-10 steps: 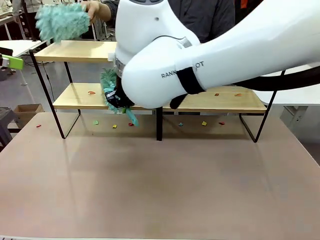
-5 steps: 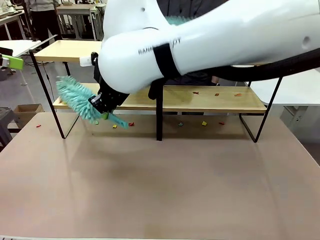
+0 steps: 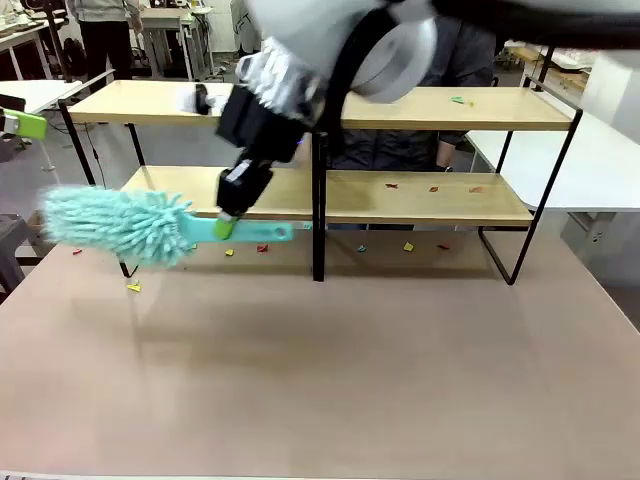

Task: Clean the shelves.
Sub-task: Clean a randomly selected level of the Shelf with the Duster.

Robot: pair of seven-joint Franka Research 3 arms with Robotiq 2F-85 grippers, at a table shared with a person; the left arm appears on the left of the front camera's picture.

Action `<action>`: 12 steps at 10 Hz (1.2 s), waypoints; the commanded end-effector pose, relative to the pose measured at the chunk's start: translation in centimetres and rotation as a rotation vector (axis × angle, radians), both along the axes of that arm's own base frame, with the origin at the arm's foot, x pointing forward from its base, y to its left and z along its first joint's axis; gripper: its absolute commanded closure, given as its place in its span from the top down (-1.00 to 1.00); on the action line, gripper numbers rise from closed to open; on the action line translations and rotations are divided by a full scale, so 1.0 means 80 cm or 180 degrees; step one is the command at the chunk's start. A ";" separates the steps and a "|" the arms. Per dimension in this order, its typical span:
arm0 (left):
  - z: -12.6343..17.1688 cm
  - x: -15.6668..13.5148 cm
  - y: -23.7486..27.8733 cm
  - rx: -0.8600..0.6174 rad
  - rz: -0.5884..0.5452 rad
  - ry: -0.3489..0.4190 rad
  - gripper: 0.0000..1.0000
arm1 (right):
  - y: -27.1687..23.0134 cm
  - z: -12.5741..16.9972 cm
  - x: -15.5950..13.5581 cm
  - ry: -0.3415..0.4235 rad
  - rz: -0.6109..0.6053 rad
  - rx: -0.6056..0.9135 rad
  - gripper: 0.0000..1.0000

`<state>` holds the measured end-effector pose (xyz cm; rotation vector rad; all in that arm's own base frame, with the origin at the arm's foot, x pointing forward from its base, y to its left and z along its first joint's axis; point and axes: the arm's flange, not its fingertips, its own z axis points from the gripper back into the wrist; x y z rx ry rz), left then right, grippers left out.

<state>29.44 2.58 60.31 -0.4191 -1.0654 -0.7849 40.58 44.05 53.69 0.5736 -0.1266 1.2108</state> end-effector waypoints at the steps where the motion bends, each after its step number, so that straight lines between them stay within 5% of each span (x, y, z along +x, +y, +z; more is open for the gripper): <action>1: -0.001 0.000 0.000 0.0005 -0.0024 -0.0007 1.00 | -0.088 0.007 -0.037 0.0086 -0.0026 0.0004 -0.75; 5: -0.001 0.000 0.000 0.0005 -0.0024 -0.0007 1.00 | -0.265 0.057 -0.134 0.0232 -0.0230 0.0146 -0.75; 12: -0.001 0.000 0.000 0.0005 -0.0024 -0.0007 1.00 | -0.654 0.152 -0.337 -0.0098 -0.2698 0.0912 -0.75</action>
